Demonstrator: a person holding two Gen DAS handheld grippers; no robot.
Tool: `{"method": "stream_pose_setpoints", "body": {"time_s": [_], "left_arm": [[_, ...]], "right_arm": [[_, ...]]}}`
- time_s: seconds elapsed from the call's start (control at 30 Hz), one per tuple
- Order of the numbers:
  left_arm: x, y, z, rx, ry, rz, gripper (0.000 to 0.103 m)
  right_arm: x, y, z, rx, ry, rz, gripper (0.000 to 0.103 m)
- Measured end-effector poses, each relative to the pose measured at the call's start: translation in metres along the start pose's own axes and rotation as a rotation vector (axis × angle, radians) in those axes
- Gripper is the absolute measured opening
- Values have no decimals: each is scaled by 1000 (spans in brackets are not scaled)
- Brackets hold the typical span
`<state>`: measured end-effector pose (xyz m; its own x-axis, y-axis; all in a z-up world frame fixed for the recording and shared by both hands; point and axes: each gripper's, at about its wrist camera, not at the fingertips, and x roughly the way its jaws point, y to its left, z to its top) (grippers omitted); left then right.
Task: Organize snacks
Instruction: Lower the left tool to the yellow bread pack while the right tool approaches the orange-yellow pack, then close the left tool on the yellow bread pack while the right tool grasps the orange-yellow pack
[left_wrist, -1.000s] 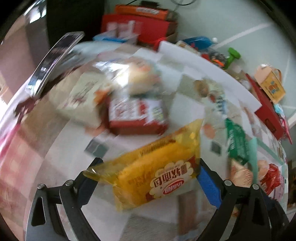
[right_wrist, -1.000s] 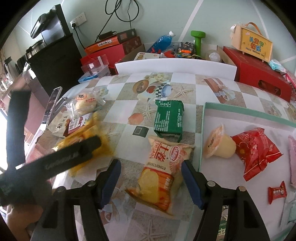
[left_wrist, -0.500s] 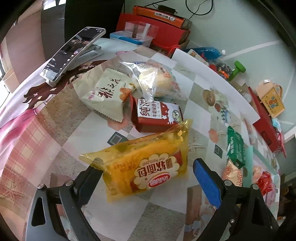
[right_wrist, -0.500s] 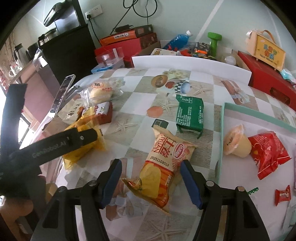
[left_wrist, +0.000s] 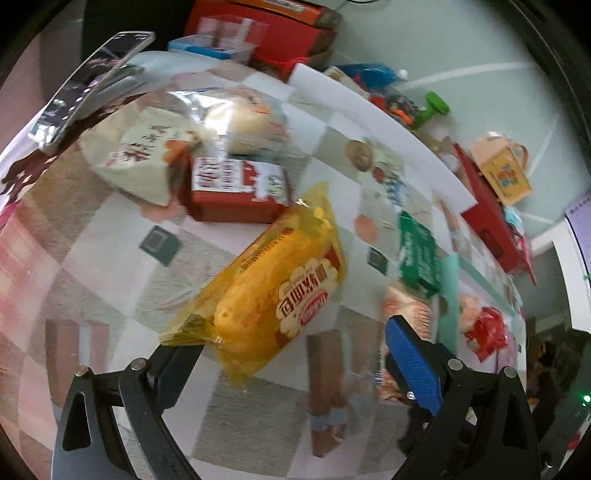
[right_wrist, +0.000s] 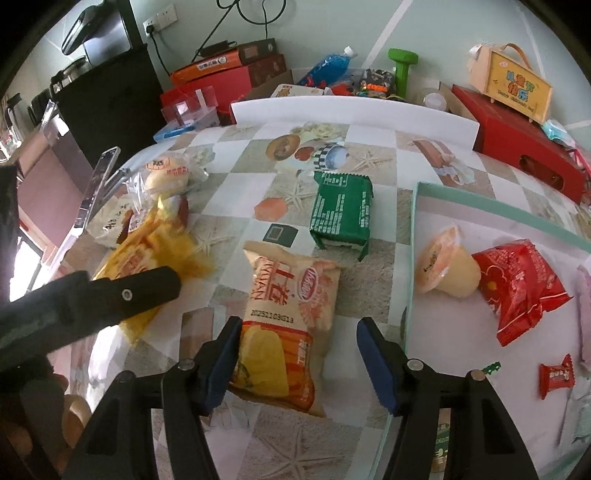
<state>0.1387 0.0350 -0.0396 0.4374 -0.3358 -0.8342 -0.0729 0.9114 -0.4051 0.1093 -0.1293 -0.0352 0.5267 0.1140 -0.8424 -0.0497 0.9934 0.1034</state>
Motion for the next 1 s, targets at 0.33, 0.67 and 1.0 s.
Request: {"method": "stream_pose_setpoints", "body": {"time_s": [0.33,0.67,1.0], "left_arm": [[-6,-5,5,138,-54,200,97],[1,-30,10,347,-152,332,97],[21,-26,12,331,-140,340,85]], "right_arm": [[3,2,-1,-12,12,-4,66],[4,4,-1,-27,13,4,67],[3,4,-1,-9,10,37,67]]}}
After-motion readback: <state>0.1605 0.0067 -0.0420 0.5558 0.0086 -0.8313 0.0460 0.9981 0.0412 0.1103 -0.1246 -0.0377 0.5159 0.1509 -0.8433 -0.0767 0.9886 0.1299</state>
